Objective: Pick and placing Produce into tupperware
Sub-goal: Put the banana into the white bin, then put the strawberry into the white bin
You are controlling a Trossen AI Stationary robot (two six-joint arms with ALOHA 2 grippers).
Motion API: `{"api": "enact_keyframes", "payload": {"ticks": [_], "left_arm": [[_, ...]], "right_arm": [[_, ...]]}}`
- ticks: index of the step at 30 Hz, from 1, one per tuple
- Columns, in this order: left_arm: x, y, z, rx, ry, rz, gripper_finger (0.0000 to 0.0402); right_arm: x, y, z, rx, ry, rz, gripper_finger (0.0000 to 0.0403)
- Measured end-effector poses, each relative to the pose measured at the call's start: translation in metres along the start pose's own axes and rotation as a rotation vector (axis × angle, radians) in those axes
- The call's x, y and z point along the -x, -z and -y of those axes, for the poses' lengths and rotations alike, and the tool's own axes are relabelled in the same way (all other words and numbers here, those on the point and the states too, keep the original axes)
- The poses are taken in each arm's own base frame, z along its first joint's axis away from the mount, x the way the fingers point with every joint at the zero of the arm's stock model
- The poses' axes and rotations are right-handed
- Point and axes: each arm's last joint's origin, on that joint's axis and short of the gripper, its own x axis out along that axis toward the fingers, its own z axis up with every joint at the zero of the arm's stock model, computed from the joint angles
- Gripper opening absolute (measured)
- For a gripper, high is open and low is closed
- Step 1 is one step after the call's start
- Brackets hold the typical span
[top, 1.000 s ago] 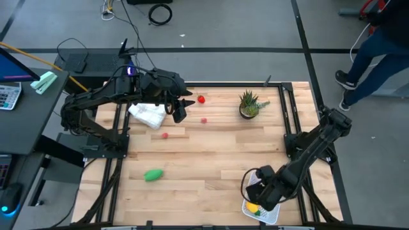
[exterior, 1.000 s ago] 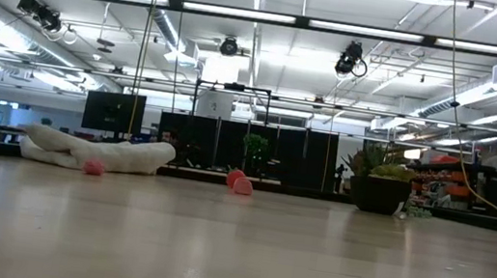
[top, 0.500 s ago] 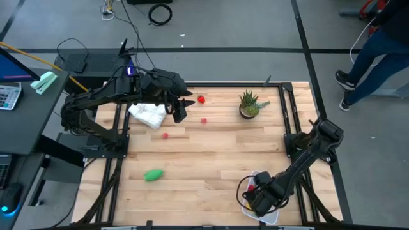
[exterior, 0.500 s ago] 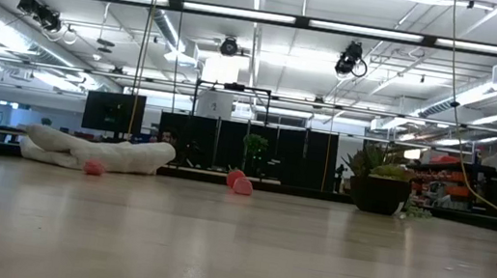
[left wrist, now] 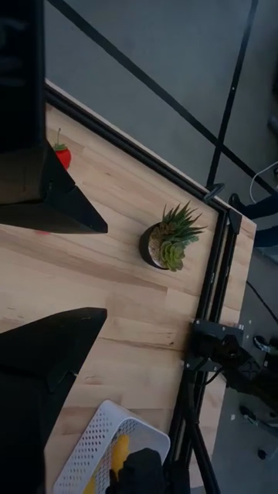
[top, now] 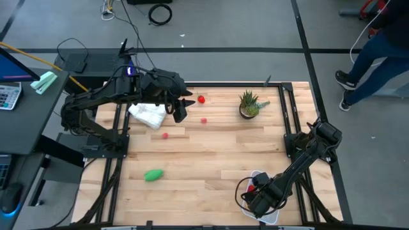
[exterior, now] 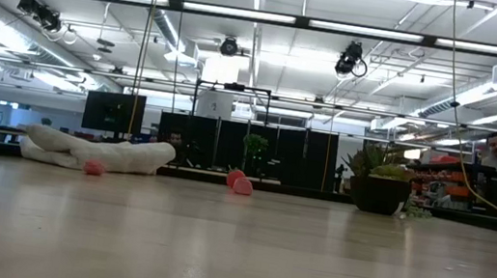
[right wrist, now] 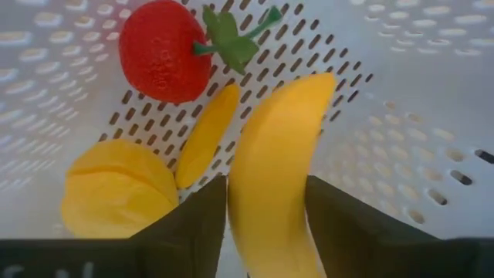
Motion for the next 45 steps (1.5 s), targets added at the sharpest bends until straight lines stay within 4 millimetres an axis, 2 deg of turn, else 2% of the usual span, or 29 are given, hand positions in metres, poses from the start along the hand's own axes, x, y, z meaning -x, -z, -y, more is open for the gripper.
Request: {"api": "enact_keyframes", "payload": {"ticks": [6, 9, 14, 19, 23, 26, 31, 34, 37, 40, 43, 45], "left_arm": [[0.000, 0.000, 0.000, 0.000, 0.000, -0.001, 0.0172], [0.000, 0.001, 0.000, -0.002, -0.002, -0.012, 0.0172], [0.012, 0.011, -0.004, 0.062, -0.014, -0.104, 0.0172], [0.019, 0.027, -0.007, 0.187, -0.061, -0.257, 0.0172], [0.022, 0.036, -0.007, 0.273, -0.099, -0.344, 0.0172], [0.024, 0.040, -0.005, 0.295, -0.108, -0.380, 0.0172], [0.026, 0.042, -0.001, 0.279, -0.103, -0.404, 0.0172], [0.026, 0.042, -0.001, 0.279, -0.103, -0.403, 0.0172], [0.025, 0.042, -0.001, 0.295, -0.107, -0.404, 0.0172], [0.025, 0.042, -0.001, 0.327, -0.114, -0.403, 0.0172], [0.025, 0.042, -0.001, 0.327, -0.113, -0.398, 0.0172], [0.024, 0.041, -0.001, 0.321, -0.109, -0.391, 0.0172]], "right_arm": [[0.001, -0.001, -0.001, -0.002, -0.013, -0.008, 0.0217], [0.009, -0.003, 0.000, -0.008, -0.034, -0.022, 0.0225], [0.040, -0.018, 0.004, -0.040, -0.155, -0.013, 0.0224], [0.083, -0.042, 0.014, -0.072, -0.413, 0.190, 0.0217], [0.118, -0.070, 0.026, -0.058, -0.608, 0.491, 0.0215], [0.141, -0.092, 0.036, 0.001, -0.662, 0.744, 0.0215], [0.169, -0.125, 0.046, 0.177, -0.582, 0.984, 0.0215], [0.180, -0.148, 0.046, 0.223, -0.510, 1.100, 0.0214], [0.188, -0.175, 0.039, 0.232, -0.491, 1.127, 0.0211], [0.187, -0.210, 0.022, 0.326, -0.524, 1.049, 0.0207], [0.181, -0.253, 0.004, 0.396, -0.543, 1.029, 0.0205], [0.182, -0.285, -0.002, 0.353, -0.603, 1.063, 0.0205]]}}
